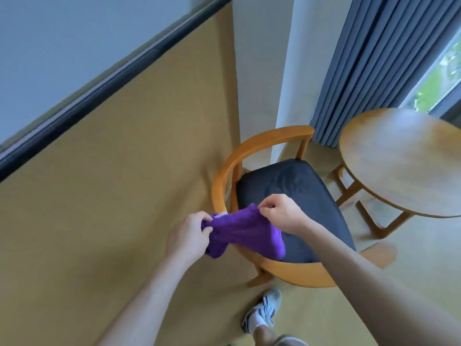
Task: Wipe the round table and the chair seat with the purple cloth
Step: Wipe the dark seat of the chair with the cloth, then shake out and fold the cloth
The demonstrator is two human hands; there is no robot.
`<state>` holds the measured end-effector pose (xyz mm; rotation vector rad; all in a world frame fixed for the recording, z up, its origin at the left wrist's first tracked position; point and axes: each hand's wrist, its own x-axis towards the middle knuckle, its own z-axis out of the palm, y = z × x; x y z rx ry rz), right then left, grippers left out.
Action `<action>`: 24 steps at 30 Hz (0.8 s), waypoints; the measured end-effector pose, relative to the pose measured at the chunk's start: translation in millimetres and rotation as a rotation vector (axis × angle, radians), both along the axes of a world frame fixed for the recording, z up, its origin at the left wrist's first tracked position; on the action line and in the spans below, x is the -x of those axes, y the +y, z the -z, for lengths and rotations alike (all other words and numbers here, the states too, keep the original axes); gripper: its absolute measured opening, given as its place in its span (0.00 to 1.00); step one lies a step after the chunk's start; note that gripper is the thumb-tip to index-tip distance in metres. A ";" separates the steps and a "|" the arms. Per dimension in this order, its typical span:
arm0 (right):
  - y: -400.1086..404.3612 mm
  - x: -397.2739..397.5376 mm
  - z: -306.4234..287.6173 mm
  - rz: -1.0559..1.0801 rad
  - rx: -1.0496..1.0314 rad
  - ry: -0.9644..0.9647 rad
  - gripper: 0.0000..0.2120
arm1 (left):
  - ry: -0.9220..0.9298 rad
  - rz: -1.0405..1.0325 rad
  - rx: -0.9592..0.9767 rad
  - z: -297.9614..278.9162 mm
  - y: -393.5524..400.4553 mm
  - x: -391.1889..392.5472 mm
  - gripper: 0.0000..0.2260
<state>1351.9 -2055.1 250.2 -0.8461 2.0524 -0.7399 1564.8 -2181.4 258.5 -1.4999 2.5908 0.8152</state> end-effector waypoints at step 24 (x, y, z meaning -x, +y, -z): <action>185.8 12.3 -141.5 -0.093 0.110 -0.007 0.33 | 0.875 0.458 -0.299 -326.0 138.3 66.7 0.30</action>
